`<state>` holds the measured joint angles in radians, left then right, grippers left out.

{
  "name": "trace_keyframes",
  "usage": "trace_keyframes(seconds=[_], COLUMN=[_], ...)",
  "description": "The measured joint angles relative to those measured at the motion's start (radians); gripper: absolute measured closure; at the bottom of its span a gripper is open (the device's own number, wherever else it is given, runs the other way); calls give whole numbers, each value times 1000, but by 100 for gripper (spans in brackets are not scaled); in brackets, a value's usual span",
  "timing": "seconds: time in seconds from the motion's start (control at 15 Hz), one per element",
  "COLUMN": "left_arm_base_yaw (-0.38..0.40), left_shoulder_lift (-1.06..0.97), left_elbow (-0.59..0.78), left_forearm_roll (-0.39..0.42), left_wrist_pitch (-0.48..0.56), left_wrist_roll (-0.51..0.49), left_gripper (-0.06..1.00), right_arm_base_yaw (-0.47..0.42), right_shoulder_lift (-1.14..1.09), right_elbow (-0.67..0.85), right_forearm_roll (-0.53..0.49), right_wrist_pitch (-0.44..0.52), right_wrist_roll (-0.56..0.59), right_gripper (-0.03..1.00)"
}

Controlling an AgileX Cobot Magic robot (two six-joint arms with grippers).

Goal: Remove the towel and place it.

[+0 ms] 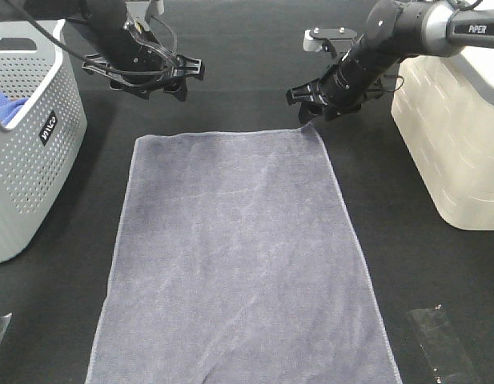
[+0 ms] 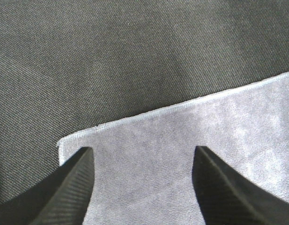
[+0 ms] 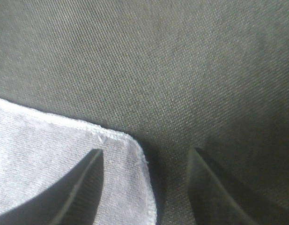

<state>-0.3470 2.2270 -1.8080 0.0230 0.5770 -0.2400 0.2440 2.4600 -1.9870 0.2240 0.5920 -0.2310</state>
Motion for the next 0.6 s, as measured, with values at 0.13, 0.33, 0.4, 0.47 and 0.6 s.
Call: trace_keyframes(seconds=[0.13, 0.33, 0.4, 0.47, 0.6], left_arm_base_yaw=[0, 0, 0, 0, 0], left_shoulder_lift=[0, 0, 0, 0, 0], left_elbow=[0, 0, 0, 0, 0], left_forearm_roll=[0, 0, 0, 0, 0], left_wrist_pitch=[2, 6, 6, 6, 6], left_wrist_roll=[0, 0, 0, 0, 0], left_gripper=[36, 36, 36, 36, 36], right_arm_base_yaw=[0, 0, 0, 0, 0], right_shoulder_lift=[7, 41, 47, 55, 65], right_elbow=[0, 0, 0, 0, -4], right_forearm_roll=[3, 15, 18, 19, 26], right_wrist_pitch=[-18, -22, -23, -23, -33], right_wrist_roll=[0, 0, 0, 0, -1], right_gripper=[49, 49, 50, 52, 58])
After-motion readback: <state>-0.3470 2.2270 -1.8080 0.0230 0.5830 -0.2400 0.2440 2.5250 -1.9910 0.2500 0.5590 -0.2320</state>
